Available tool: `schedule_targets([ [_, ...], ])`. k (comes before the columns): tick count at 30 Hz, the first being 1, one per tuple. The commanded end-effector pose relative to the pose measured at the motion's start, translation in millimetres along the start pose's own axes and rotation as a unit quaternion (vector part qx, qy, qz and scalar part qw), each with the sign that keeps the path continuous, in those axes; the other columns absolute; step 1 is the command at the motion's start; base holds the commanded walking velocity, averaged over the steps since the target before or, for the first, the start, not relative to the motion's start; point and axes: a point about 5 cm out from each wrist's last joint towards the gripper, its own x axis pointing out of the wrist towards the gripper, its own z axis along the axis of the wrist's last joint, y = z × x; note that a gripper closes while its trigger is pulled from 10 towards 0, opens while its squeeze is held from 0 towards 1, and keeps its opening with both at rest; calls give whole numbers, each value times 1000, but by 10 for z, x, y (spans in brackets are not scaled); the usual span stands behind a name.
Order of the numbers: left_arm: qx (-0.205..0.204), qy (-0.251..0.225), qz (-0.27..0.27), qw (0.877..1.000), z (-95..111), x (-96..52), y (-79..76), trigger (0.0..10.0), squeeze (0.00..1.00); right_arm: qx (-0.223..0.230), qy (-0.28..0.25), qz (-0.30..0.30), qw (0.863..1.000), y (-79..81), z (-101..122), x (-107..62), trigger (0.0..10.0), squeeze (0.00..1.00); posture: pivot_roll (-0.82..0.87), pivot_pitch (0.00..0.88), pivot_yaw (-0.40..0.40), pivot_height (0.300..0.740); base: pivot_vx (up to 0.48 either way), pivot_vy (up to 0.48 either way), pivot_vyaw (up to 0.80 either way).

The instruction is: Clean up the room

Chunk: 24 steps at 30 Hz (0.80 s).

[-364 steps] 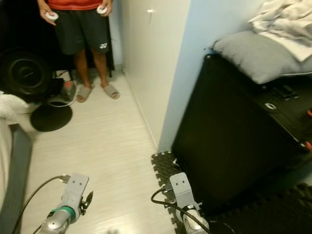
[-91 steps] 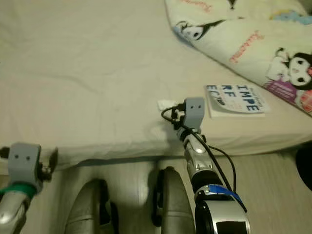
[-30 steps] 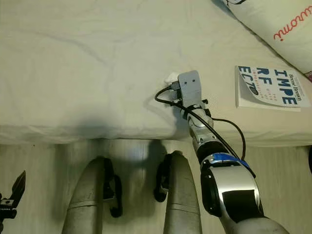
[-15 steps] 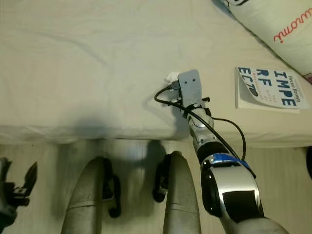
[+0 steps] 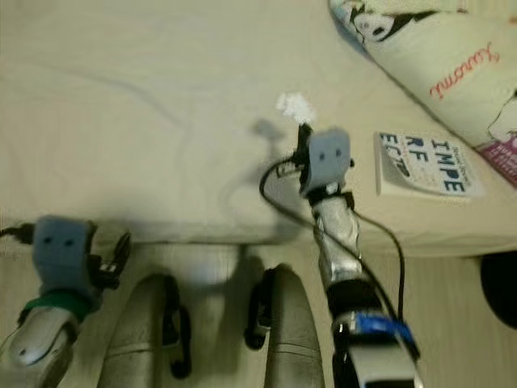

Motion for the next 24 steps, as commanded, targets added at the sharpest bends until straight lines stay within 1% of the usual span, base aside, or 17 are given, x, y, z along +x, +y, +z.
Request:
schedule_targets([
  [1,-5,10,-14,1000,-80,30,-74,10000,0,13,8,-9,1000,9,-2,-137,10000,0,36,271,-31,630,0,0,0],
  [3,-5,10,-14,1000,-80,30,-74,10000,0,13,8,-9,1000,9,-2,-137,10000,0,36,271,-31,630,0,0,0],
  [4,-9,2,-20,1000,-59,93,-109,10000,0,30,13,-19,999,38,-16,-238,10000,0,9,233,-18,630,0,0,0],
  [5,-13,-9,-26,1000,-22,165,-131,10000,0,47,31,-34,998,72,-65,-384,10000,0,-21,191,0,630,0,0,0],
  [6,-13,-9,-26,1000,-22,165,-131,10000,0,47,31,-34,998,72,-65,-384,10000,0,-21,191,0,630,0,0,0],
  [7,-16,-17,-28,999,5,217,-137,10000,0,55,48,-47,996,93,-112,-497,10000,0,-29,180,5,630,0,0,0],
  [8,-16,-17,-28,999,5,217,-137,10000,0,55,48,-47,996,93,-112,-497,10000,0,-29,180,5,630,0,0,0],
  [10,-21,-30,-24,999,54,290,-97,10000,0,52,75,-67,994,97,-182,-700,10000,0,-47,152,20,630,0,0,0],
  [12,-29,-37,-12,999,75,331,-30,10000,0,26,93,-71,993,72,-228,-801,10000,0,-61,131,24,630,0,0,0],
  [13,-31,-40,-3,999,84,349,1,10000,0,21,101,-71,992,58,-245,-835,10000,0,-65,122,24,630,0,0,0],
  [14,-31,-40,-3,999,84,349,1,10000,0,21,101,-71,992,58,-245,-835,10000,0,-65,122,24,630,0,0,0],
  [16,-38,-53,26,998,126,394,91,10000,0,16,122,-72,990,32,-285,-899,10000,0,-66,109,20,640,0,0,0],
  [18,-38,-53,26,998,126,394,91,10000,0,16,122,-72,990,32,-285,-899,10000,0,-66,109,20,640,0,0,0],
  [20,-42,-72,51,995,197,440,167,10000,0,9,138,-70,988,3,-335,-932,10000,0,-60,95,7,650,0,0,0],
  [24,-44,-81,57,994,227,465,179,10000,0,3,147,-67,987,-6,-354,-943,10000,0,-56,91,2,660,0,0,0],
])
